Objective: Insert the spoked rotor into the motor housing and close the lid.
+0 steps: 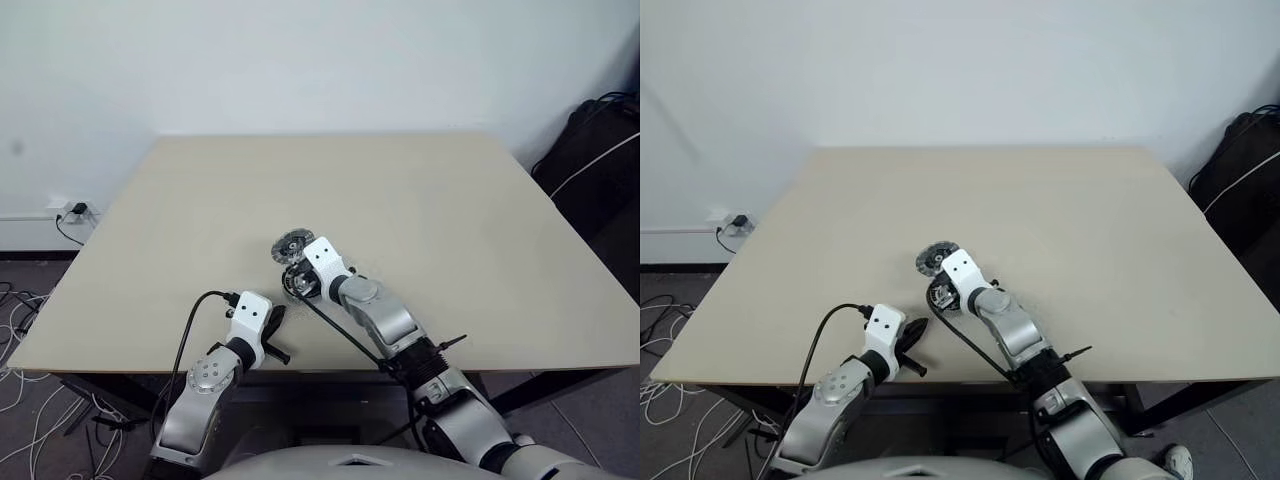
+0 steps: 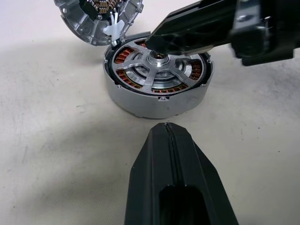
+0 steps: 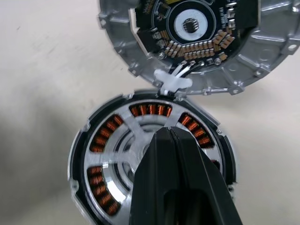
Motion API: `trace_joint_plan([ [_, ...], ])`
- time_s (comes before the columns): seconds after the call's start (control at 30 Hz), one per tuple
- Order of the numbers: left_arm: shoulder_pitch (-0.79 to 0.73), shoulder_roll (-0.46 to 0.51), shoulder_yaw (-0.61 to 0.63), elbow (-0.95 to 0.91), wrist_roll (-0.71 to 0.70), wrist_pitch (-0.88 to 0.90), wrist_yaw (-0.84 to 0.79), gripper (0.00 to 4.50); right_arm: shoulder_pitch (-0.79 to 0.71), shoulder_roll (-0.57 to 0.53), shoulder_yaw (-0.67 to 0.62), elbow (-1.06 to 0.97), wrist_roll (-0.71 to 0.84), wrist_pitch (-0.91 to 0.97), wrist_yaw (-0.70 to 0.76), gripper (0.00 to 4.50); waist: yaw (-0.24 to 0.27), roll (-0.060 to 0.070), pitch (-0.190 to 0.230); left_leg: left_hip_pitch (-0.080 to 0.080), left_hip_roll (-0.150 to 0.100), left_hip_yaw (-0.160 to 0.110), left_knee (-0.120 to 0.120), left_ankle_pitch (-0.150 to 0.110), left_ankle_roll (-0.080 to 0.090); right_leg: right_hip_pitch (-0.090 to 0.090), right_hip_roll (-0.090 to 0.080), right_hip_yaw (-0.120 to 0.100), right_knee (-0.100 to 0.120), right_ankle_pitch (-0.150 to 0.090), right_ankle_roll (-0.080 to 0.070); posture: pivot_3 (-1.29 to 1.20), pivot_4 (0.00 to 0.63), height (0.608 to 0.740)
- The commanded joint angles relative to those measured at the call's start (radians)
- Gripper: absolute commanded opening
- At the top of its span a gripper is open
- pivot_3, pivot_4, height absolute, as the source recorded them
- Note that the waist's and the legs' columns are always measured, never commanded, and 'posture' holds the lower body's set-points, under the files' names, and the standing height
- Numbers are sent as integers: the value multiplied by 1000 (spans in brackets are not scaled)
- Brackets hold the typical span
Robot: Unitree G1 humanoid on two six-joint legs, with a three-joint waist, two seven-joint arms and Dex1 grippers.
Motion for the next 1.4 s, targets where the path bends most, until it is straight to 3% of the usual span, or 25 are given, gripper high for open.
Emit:
trace_joint_plan([
  [0.03,-6,0,2,-10,-3,-21,3,0,-43,-54,42,-110,-25,4,103,36,0,0,0,0,0,0,0,0,0,0,0,0,0,0,0,0,0,740],
  [0.2,-4,11,2,1,12,-29,10,0,-92,-155,109,-179,-57,39,244,36,0,-1,1,0,1,0,0,0,0,0,-2,0,0,0,0,0,0,740],
  [0.23,-3,13,3,2,14,-31,11,0,-100,-173,123,-190,-64,38,272,202,0,-1,1,0,1,0,0,0,0,0,-3,0,0,0,0,0,0,740],
  [0.3,1,18,5,3,14,-35,12,0,-116,-204,150,-213,-73,38,329,653,2,-1,1,0,1,0,0,0,-1,0,-3,-1,0,0,0,0,0,740],
  [0.47,11,29,13,4,22,-68,17,0,-164,-275,232,-234,-120,30,457,2268,4,-2,1,-1,1,0,0,-1,-1,0,-3,-1,-1,0,0,0,0,740],
  [0.77,32,47,21,15,27,-141,18,0,-242,-313,329,-190,-191,2,627,2268,7,-2,1,-1,2,0,0,-1,0,-1,-4,-1,-2,0,0,0,0,740],
  [1.4,42,13,16,27,18,-156,33,0,-309,-233,329,2,-273,-69,695,2268,13,-3,1,-2,2,0,0,-1,-1,-1,-3,-2,-2,0,0,0,0,740],
])
